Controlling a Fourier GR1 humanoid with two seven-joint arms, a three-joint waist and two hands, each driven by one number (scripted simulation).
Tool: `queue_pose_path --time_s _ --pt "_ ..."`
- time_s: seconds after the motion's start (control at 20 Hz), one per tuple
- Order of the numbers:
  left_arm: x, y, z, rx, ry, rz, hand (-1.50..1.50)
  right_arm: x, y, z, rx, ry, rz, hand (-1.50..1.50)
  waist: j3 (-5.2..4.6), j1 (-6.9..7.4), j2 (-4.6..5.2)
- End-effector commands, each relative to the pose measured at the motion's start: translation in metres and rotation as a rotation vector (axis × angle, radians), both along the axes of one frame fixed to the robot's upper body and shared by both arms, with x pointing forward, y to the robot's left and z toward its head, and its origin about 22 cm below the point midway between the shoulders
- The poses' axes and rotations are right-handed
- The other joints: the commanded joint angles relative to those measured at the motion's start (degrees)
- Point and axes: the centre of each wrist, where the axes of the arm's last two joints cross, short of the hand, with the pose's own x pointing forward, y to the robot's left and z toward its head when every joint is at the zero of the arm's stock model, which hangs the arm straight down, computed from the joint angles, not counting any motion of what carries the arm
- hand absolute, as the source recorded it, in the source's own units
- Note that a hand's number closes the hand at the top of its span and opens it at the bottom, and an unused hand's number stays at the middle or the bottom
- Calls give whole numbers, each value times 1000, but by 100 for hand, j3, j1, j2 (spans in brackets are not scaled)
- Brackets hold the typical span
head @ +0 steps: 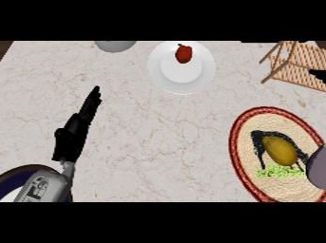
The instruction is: Pick the lemon from the placemat and place it in the tiered shelf
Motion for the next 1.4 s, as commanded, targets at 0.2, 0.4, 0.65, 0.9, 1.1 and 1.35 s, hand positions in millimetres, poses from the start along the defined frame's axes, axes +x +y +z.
queue_pose_path --time_s 0.2,0.4,0.65,0.9,1.1,1.35 --pt "-15 15 4 3 -7 -8 0 -25 14 30 -80 8 10 -150 6 5 6" --pt "6 30 6 -2 -3 2 0 -30 45 13 -77 4 -8 -150 5 2 17" --pt "8 -9 3 17 -22 8 0 -44 41 6 -108 -33 -28 -150 8 9 21" --pt "2 7 6 3 -5 -11 0 -38 39 -9 -88 3 -55 -150 9 44 25" --pt "4 -2 -8 -19 -2 -16 0 -53 64 1 -99 5 -39 -150 7 16 21" --pt "1 -14 23 13 -15 -5 0 -40 46 -28 -97 -3 -73 -150 12 48 28"
